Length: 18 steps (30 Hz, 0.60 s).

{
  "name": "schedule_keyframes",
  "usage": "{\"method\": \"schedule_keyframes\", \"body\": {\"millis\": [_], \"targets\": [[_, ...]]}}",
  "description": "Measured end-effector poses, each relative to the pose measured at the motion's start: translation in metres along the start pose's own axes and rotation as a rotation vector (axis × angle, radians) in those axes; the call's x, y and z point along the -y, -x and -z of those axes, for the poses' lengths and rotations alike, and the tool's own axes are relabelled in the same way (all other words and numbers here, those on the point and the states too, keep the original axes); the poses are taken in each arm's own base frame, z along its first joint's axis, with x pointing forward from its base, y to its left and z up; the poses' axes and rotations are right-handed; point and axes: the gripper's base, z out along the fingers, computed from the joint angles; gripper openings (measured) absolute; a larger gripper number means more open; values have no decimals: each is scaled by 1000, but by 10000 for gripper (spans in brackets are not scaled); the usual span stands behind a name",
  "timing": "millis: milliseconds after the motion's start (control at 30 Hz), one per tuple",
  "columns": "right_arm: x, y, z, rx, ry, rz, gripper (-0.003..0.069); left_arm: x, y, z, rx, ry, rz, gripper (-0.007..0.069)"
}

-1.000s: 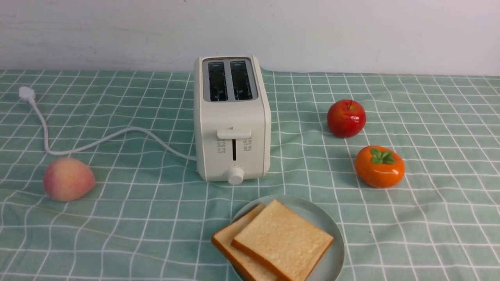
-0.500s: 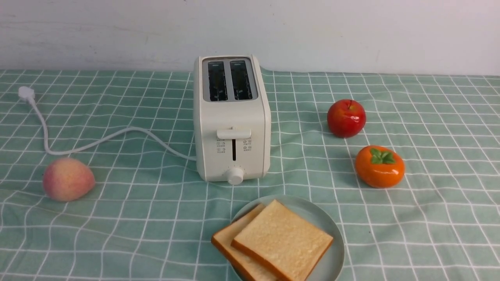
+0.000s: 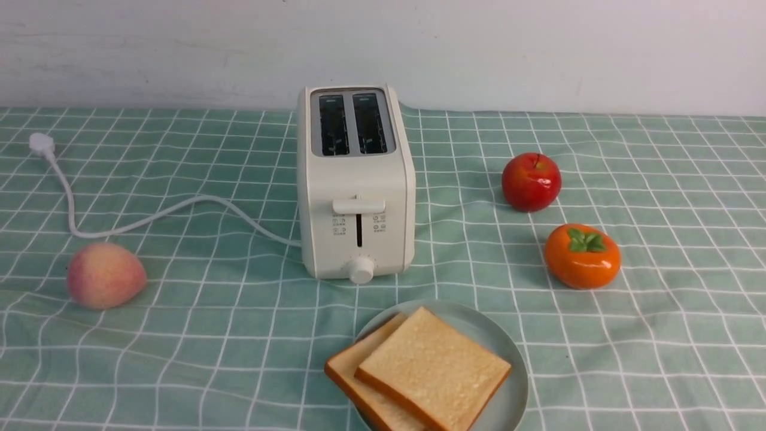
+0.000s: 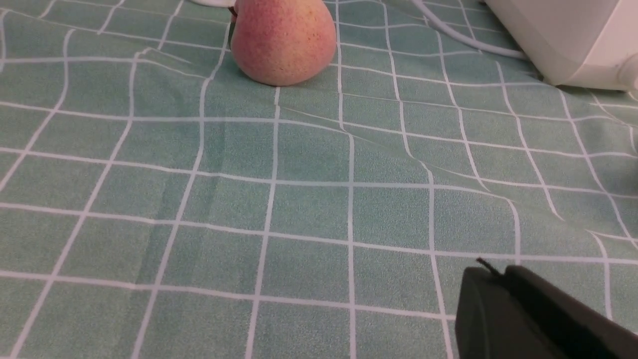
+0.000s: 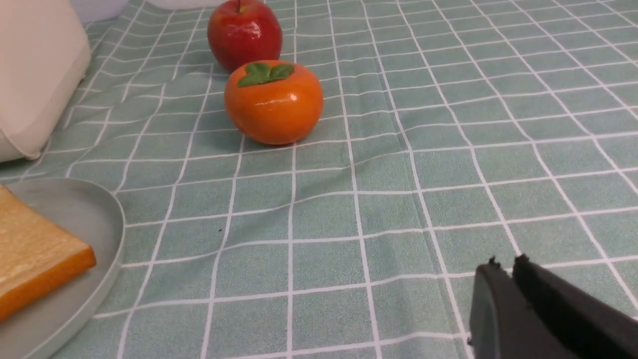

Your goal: Take toasted bread from bread machine on blue coffee table place on plate.

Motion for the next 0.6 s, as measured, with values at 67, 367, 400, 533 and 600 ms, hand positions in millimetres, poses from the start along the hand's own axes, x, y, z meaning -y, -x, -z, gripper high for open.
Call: {"method": "schedule_keyframes", "body": {"millis": [67, 367, 400, 533, 600], "targets": [[0, -1, 0, -7, 0, 0, 48, 0, 0, 0, 0, 0, 0, 31], [0, -2, 1, -40, -4, 5, 60, 0, 0, 0, 0, 0, 0, 35], [0, -2, 1, -40, -4, 5, 61, 0, 0, 0, 0, 0, 0, 36], [0, -2, 1, -40, -8, 6, 69, 0, 0, 0, 0, 0, 0, 38], [0, -2, 1, -40, -9, 5, 73, 0, 0, 0, 0, 0, -1, 39]]}}
